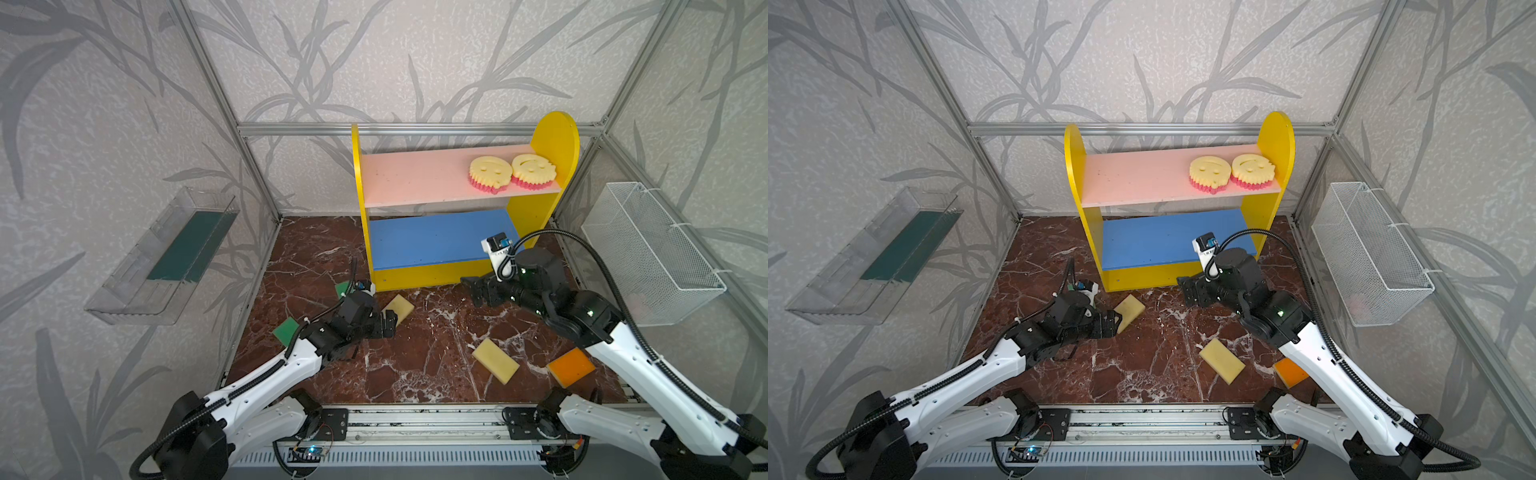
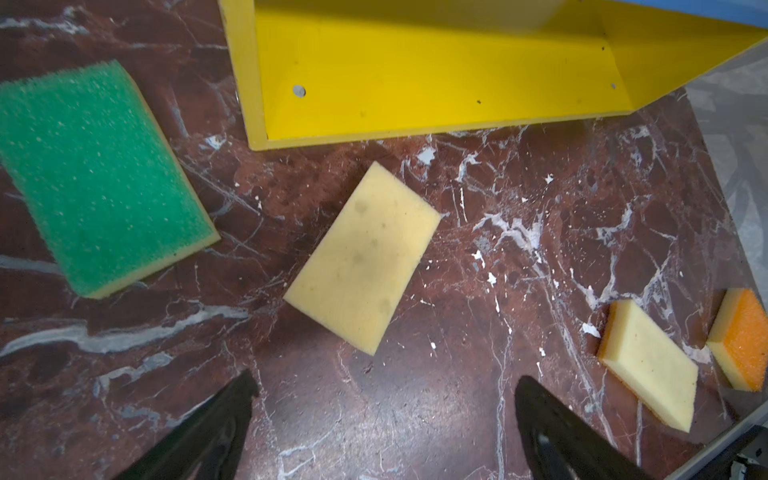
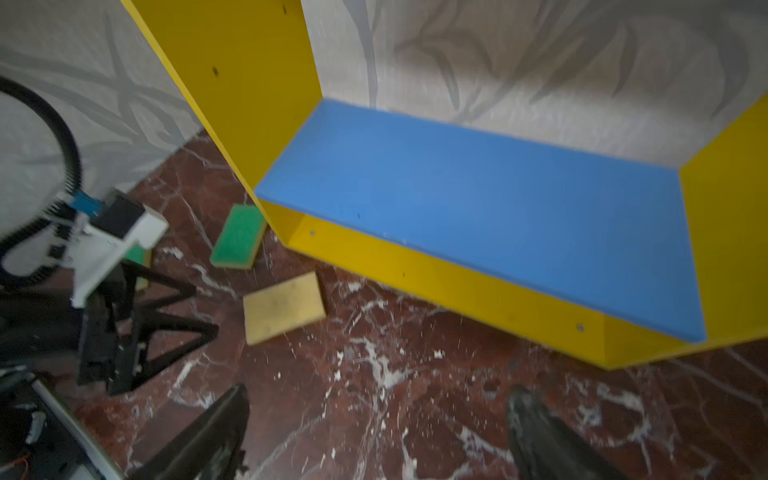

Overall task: Place and organize the cleaning sponges onto the shelf
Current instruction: 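Withdraw the right gripper and lower it to a yellow rectangular sponge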

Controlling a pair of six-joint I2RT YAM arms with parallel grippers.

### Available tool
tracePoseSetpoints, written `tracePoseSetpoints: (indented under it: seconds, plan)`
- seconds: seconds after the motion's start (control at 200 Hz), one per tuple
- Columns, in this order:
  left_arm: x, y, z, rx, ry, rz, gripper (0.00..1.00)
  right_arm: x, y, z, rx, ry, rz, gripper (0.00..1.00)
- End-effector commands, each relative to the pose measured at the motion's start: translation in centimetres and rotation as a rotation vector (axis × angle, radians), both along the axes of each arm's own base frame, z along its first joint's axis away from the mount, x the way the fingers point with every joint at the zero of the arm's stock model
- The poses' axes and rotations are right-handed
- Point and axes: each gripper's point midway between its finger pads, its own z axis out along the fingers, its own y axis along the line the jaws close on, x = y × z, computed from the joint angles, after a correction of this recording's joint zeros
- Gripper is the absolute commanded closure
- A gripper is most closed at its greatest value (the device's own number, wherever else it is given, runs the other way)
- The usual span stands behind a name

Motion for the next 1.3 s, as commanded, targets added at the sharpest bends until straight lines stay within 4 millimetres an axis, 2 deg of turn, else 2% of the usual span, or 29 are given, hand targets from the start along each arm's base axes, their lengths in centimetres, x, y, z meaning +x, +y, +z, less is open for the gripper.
tracePoseSetpoints:
  seconds: [0.0,0.155,0.245,0.41,0.495,0.69,0.89,1.294]
  plan:
    - [0.4,-0.3,0.6,-0.031,-0.040,0.031,0.01,-1.6,-1.6,-4.1,0.036,0.113,-0.071,0.02]
    - [0.2,-0.6,-0.2,-0.039,-0.040,0.027,0.01,-2.6,-5.2,-10.2,0.143,0.262,-0.234,0.01]
    - [0.0,-1.0,-1.0,-0.051,-0.027,0.017,0.01,-2.9,-6.7,-13.0,0.230,0.350,-0.309,0.01]
    - [-0.2,-1.4,-2.5,-0.056,0.002,0.008,0.01,-4.6,-8.0,-16.9,0.259,0.443,-0.376,0.01]
    - [0.0,-1.7,-2.8,-0.063,0.003,0.005,0.01,-5.3,-7.9,-18.4,0.267,0.489,-0.383,0.02]
    - [0.5,-2.5,-3.1,-0.070,0.006,-0.008,0.01,-6.1,-7.0,-20.6,0.323,0.554,-0.381,0.04]
    - [0.9,-3.3,-3.1,-0.084,0.012,-0.024,0.01,-6.4,-5.8,-21.2,0.372,0.602,-0.351,0.05]
    - [0.8,-3.4,-3.4,-0.091,0.020,-0.023,0.01,-8.3,-4.5,-23.4,0.230,0.676,-0.271,0.01]
